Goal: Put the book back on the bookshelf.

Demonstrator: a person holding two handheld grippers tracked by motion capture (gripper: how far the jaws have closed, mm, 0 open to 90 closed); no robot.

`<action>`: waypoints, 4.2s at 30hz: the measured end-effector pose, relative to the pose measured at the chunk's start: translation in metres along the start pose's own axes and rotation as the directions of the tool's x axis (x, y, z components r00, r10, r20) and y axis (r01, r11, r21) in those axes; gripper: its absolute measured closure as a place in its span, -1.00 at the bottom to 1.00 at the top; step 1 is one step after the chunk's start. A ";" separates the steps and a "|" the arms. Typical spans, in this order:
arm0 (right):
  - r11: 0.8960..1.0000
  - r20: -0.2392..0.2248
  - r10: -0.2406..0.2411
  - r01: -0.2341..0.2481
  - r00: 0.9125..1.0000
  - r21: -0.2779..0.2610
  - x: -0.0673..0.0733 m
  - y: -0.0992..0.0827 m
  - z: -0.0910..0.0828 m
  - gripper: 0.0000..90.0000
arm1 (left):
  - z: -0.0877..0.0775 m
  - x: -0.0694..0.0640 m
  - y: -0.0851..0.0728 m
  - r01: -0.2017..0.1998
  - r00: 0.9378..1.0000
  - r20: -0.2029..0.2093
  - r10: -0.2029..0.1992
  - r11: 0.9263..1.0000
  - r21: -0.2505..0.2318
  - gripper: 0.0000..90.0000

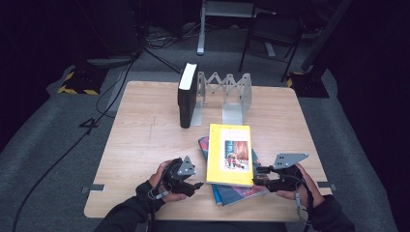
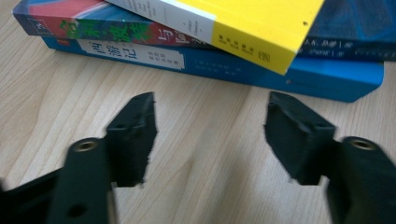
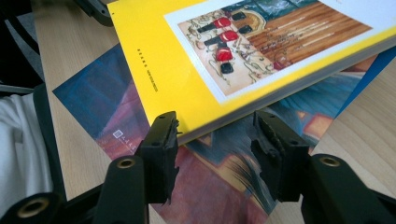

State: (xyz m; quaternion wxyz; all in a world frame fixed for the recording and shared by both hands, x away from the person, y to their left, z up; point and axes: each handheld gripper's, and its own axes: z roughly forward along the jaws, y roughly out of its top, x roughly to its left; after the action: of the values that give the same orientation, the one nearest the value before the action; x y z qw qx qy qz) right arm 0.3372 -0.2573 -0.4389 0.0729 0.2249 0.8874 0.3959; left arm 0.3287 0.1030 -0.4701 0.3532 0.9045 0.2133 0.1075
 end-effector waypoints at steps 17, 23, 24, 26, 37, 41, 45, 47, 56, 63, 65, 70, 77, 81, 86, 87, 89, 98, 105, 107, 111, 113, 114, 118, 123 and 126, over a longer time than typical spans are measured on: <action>0.990 -0.044 0.140 -0.139 0.989 0.028 -0.021 0.015 0.026 -0.43 | 0.014 0.035 0.019 0.069 0.996 -0.045 -0.074 0.992 -0.109 -0.27; 0.991 -0.046 0.135 -0.134 0.990 0.027 -0.029 0.020 0.031 -0.43 | 0.019 0.040 0.017 0.072 0.996 -0.042 -0.076 0.994 -0.085 -0.30; 0.991 -0.044 0.134 -0.134 0.990 0.020 -0.030 0.021 0.032 -0.43 | 0.019 0.039 0.017 0.072 0.996 -0.046 -0.076 0.994 -0.083 -0.29; 0.992 -0.045 0.127 -0.126 0.991 0.023 -0.030 0.022 0.033 -0.43 | 0.018 0.040 0.017 0.078 0.996 -0.034 -0.081 0.993 -0.088 -0.28; 0.997 -0.058 0.069 -0.067 0.996 0.026 -0.024 0.022 0.026 -0.27 | 0.013 0.032 0.012 0.071 0.994 0.090 -0.061 0.991 -0.111 0.04; 0.997 -0.040 0.074 -0.074 0.996 0.015 -0.026 0.023 0.028 -0.27 | 0.014 0.029 0.014 0.050 0.996 0.081 -0.041 0.993 -0.107 -0.06; 0.996 -0.021 0.088 -0.088 0.996 0.008 -0.033 0.027 0.032 -0.28 | 0.017 0.028 0.017 0.017 1.000 0.025 -0.014 0.995 -0.101 -0.16; 0.996 -0.014 0.093 -0.094 0.996 -0.001 -0.037 0.030 0.035 -0.28 | 0.018 0.029 0.017 0.015 1.000 -0.013 -0.017 0.995 -0.094 -0.17; 0.998 -0.001 0.067 -0.067 0.998 -0.020 -0.043 0.041 0.041 -0.21 | 0.030 0.051 0.021 0.047 0.994 -0.092 -0.054 0.996 -0.072 -0.20; 0.995 -0.049 0.052 -0.056 0.997 -0.088 -0.043 0.043 0.035 0.20 | 0.029 0.064 0.019 0.083 0.989 -0.112 -0.093 0.993 -0.089 -0.21; 0.995 -0.078 0.041 -0.047 0.996 -0.083 -0.042 0.042 0.037 0.28 | 0.030 0.065 0.018 0.090 0.988 -0.118 -0.099 0.992 -0.085 -0.21; 0.994 -0.135 0.010 -0.025 0.991 -0.105 -0.036 0.039 0.031 0.50 | 0.027 0.065 0.016 0.087 0.991 -0.091 -0.094 0.993 -0.079 -0.19; 0.996 -0.160 -0.014 0.000 0.987 -0.090 -0.017 0.027 0.016 0.48 | 0.023 0.047 0.017 0.032 0.998 -0.043 -0.035 0.997 -0.065 -0.18; 0.997 -0.130 -0.016 0.006 0.991 -0.078 -0.013 0.027 0.014 0.33 | 0.024 0.047 0.017 0.027 0.998 -0.047 -0.029 0.998 -0.061 -0.17; 0.998 -0.081 0.015 -0.019 0.997 -0.054 -0.018 0.032 0.031 -0.10 | 0.025 0.049 0.017 0.032 0.999 -0.041 -0.034 0.997 -0.065 -0.18; 0.998 -0.080 0.028 -0.033 0.996 -0.061 -0.020 0.033 0.034 -0.12 | 0.025 0.049 0.017 0.035 0.999 -0.038 -0.038 0.997 -0.063 -0.18; 0.995 -0.075 0.061 -0.066 0.995 -0.072 -0.025 0.036 0.040 -0.14 | 0.025 0.049 0.017 0.037 0.999 -0.035 -0.040 0.997 -0.064 -0.18; 0.989 -0.154 0.063 -0.082 0.986 -0.121 -0.029 0.044 0.051 0.62 | 0.026 0.049 0.017 0.051 0.998 -0.043 -0.054 0.996 -0.071 -0.18; 0.981 -0.171 -0.009 -0.024 0.985 -0.193 -0.016 0.052 0.043 0.77 | 0.021 0.056 0.020 0.069 0.994 -0.077 -0.077 0.992 -0.105 -0.19; 0.977 -0.166 -0.024 -0.012 0.986 -0.213 -0.013 0.055 0.041 0.79 | 0.018 0.059 0.022 0.077 0.992 -0.086 -0.088 0.989 -0.126 -0.20; 0.970 -0.146 -0.044 0.007 0.988 -0.243 -0.010 0.058 0.037 0.80 | 0.008 0.066 0.025 0.086 0.992 -0.081 -0.100 0.983 -0.165 -0.21; 0.963 -0.130 -0.062 0.025 0.990 -0.269 -0.009 0.060 0.033 0.80 | 0.003 0.071 0.029 0.097 0.991 -0.074 -0.113 0.977 -0.192 -0.19; 0.960 -0.116 -0.071 0.037 0.991 -0.277 -0.008 0.061 0.032 0.80 | 0.002 0.074 0.032 0.104 0.990 -0.068 -0.120 0.974 -0.200 -0.17; 0.930 -0.045 -0.118 0.095 0.992 -0.354 -0.005 0.064 0.021 0.80 | -0.009 0.086 0.052 0.112 0.992 -0.034 -0.126 0.956 -0.270 -0.03; 0.896 0.014 -0.145 0.137 0.989 -0.423 -0.008 0.065 0.006 0.74 | -0.026 0.090 0.083 0.050 0.998 -0.026 -0.061 0.948 -0.314 0.26; 0.880 0.030 -0.159 0.156 0.987 -0.448 -0.013 0.067 -0.004 0.65 | -0.034 0.086 0.106 0.010 1.000 0.002 -0.010 0.943 -0.334 0.47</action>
State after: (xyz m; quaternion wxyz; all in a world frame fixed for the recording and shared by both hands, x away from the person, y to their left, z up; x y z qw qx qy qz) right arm 0.3706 -0.2267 -0.3874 0.1515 0.1278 0.7875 0.5836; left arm 0.4259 0.0931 -0.3690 0.5017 0.8306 0.1967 0.1402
